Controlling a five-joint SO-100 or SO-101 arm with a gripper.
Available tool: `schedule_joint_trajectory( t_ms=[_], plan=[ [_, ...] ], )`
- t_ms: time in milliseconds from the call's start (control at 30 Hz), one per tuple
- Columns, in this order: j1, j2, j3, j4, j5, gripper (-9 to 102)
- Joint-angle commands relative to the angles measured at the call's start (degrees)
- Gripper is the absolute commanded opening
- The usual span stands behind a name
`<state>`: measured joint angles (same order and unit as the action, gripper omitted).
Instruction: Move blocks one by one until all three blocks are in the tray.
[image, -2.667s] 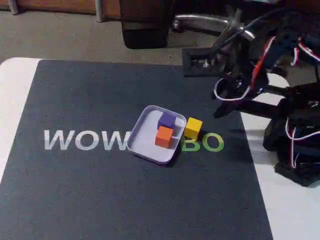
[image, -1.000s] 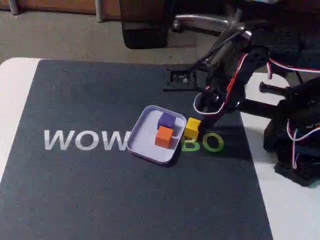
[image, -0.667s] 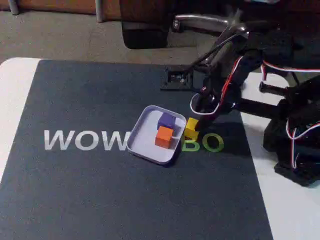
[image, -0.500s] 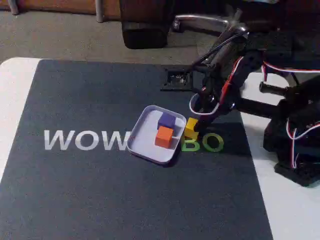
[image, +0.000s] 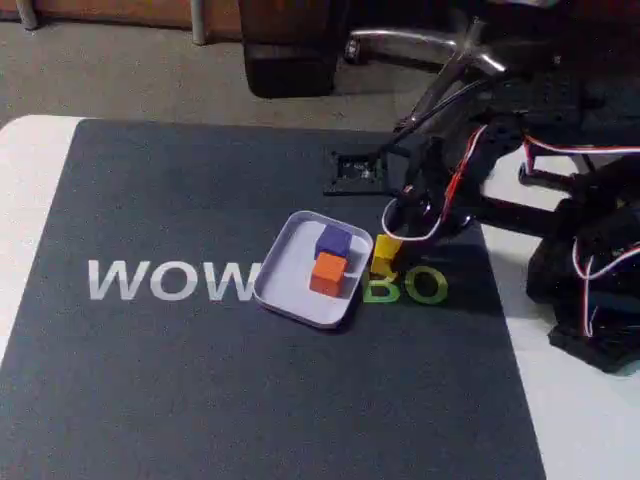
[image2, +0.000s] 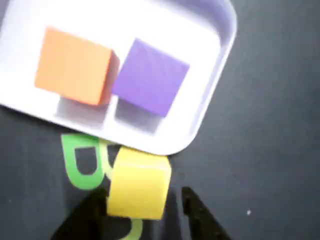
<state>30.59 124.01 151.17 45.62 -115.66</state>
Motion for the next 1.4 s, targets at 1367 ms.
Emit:
schedule_joint_trajectory(
  t_ms=[1367],
  plan=[
    [-11.2,12.5,0.4,-10.5,16.3,-6]
  ],
)
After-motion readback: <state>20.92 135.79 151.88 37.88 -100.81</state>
